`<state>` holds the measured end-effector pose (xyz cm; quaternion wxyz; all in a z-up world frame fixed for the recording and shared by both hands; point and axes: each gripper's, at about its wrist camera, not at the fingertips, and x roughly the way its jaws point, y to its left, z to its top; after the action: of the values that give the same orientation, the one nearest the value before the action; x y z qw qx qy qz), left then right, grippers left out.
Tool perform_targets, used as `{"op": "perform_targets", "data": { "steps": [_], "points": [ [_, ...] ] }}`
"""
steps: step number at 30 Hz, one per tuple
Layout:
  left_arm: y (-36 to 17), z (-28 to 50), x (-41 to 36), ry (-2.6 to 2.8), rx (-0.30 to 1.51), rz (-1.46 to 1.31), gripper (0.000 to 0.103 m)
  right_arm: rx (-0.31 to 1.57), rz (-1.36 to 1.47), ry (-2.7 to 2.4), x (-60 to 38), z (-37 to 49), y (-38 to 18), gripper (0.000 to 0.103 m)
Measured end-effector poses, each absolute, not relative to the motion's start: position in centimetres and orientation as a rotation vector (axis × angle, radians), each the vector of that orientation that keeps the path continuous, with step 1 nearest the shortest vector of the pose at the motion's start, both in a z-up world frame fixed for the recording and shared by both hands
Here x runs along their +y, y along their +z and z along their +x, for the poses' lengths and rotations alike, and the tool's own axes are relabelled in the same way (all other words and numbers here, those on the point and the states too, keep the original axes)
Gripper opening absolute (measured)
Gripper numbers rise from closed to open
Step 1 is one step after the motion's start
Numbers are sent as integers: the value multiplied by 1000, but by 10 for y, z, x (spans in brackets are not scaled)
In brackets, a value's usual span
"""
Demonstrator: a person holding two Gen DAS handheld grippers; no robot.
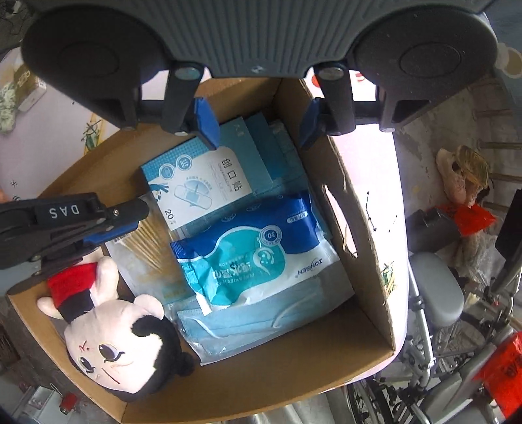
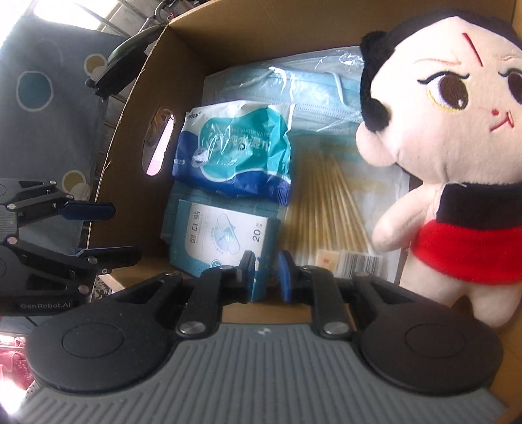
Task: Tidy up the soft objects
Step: 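Lower the bandage box into the box and release it, then grasp the gold tissue pack with the left tool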
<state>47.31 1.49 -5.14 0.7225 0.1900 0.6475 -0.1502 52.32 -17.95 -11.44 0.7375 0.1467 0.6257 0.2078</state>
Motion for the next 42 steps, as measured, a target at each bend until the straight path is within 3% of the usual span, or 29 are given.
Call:
{"op": "perform_targets", "data": {
  "steps": [1,3,7,11,15,17,19,23,28,32,34,39,42],
  "points": [
    [-51,473,13,-333,1411,437,18,1377,319,455,-179,525,-116,16],
    [-59,481,6,-342,1409,426,5,1388,312,458,-176,529,-124,9],
    [-88,487,-6,-367,1447,432,4,1436,262,457,-161,528,-145,1],
    [-114,493,-11,-333,1471,471,5,1440,216,472,-147,528,-144,1],
    [-112,498,-10,-292,1465,484,20,1407,167,461,-140,523,-140,2],
    [-104,494,-9,-253,1430,514,22,1354,197,465,-148,516,-130,3],
    [-82,481,-7,-235,1350,488,32,1277,244,489,-168,501,-109,3],
    [-20,428,-5,-279,1143,401,33,1149,315,518,-226,455,-59,4],
    [13,348,-17,-442,1052,287,37,1075,391,476,-315,369,-26,8],
    [-18,286,-34,-566,1098,142,40,1033,489,422,-370,299,-27,11],
    [-43,259,-47,-611,1117,99,53,1034,521,379,-388,264,-43,15],
    [-105,207,-92,-701,1171,8,67,1102,609,339,-387,205,-100,17],
    [-122,184,-126,-730,1136,103,82,1110,643,345,-371,181,-123,17]
  ]
}}
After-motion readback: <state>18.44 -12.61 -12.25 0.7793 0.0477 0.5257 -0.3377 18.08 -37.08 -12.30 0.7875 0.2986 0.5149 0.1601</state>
